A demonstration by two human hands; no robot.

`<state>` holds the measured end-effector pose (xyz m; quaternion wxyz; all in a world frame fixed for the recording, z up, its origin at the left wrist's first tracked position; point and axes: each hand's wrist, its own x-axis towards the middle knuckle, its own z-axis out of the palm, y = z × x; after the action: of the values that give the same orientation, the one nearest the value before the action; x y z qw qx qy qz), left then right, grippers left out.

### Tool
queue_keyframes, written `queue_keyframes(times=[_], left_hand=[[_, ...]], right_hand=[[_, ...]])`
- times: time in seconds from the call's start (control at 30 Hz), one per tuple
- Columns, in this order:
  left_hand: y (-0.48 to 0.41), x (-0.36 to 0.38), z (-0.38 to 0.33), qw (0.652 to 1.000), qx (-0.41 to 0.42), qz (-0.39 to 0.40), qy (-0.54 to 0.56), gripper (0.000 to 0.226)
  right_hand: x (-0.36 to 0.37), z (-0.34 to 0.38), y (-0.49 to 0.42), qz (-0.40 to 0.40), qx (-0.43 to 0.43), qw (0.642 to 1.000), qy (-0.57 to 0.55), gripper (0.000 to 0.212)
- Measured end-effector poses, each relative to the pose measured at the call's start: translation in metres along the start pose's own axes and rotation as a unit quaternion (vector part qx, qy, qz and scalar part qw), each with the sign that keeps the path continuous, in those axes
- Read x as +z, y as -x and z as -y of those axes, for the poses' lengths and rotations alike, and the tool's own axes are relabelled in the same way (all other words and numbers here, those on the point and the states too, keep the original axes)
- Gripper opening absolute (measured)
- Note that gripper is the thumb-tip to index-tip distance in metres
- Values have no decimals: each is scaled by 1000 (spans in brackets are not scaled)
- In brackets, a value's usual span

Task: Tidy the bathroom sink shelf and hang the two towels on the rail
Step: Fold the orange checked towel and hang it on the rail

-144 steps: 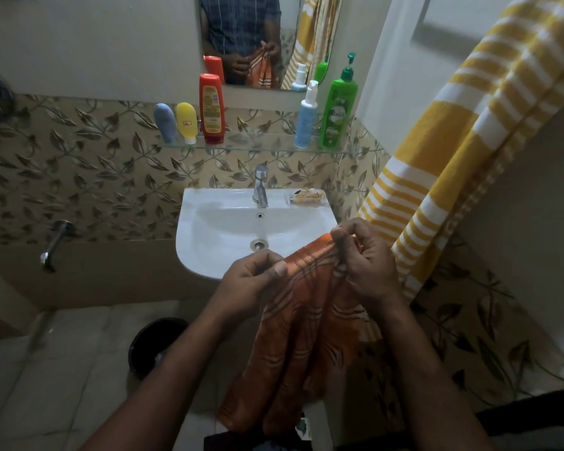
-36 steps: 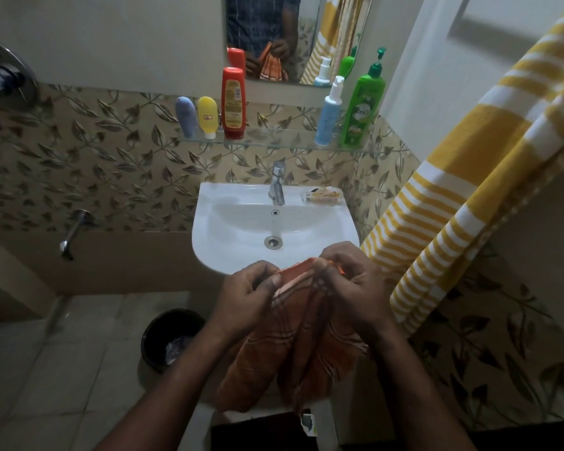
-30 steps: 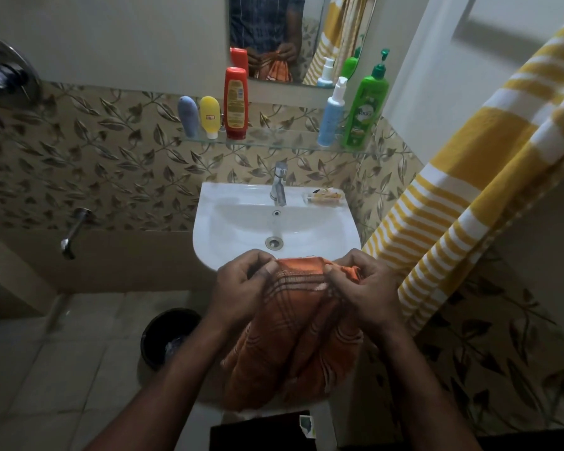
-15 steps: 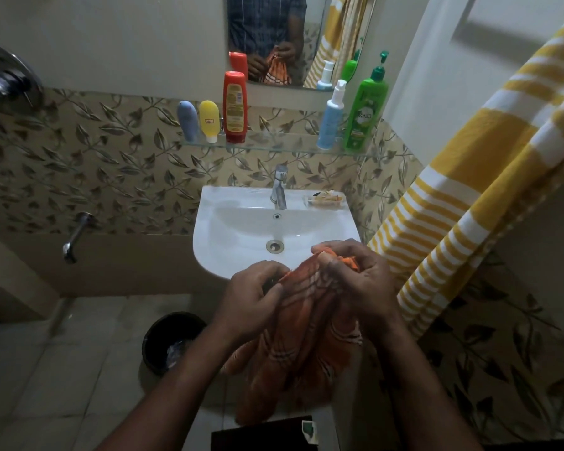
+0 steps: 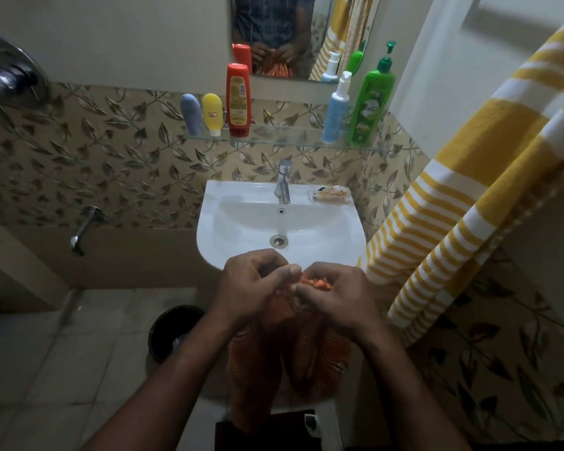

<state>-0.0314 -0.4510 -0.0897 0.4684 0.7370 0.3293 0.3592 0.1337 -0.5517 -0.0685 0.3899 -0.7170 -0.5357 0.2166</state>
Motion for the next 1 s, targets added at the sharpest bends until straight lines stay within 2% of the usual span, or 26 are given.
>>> queue_keyframes(times=[0.1,0.17,0.23,0.3,0.37,0.4,0.47,0.57,0.63,0.67,0.77,0.9,1.0], left_hand=[[5,-3,10,992,-85,55,70,32],[10,-2,16,987,-103,84,91,22],[13,0,17,987,-103,60,106,8],[14,-1,15,989,-92,6,119,17],[11,-4,14,988,-81,-18,131,14],[10,-4,11,988,-75,-20,137,9],[9,-3,7,991,-53,-29,122,4],[7,3,-2,999,-7,-26,48,10],[5,5,-4,1000,-1,-18,-6,16],[4,5,-1,1000,-5,-20,-24,18],[4,2,6,999,7,-19,-33,21],[8,4,10,996,41,-37,-70,27],[8,3,22,991,26,-22,-128,18]], right_hand=[[-10,-7,-7,-68,7,992,-107,19],[-18,-7,-9,-98,13,979,-178,6],[-28,-5,-7,-120,27,961,-247,6],[-37,-8,-5,-134,48,946,-293,16],[-39,-13,-5,-129,56,952,-271,25],[-36,-16,-6,-118,56,966,-223,29],[-29,-16,-6,-77,50,986,-138,38],[-14,-5,-1,17,29,998,-52,48],[-5,1,2,51,9,999,-6,44],[-3,2,1,42,-3,999,15,39],[-8,0,-1,3,-15,1000,4,22],[-20,2,1,23,-43,997,-55,18],[-23,2,1,40,-92,993,-56,10]])
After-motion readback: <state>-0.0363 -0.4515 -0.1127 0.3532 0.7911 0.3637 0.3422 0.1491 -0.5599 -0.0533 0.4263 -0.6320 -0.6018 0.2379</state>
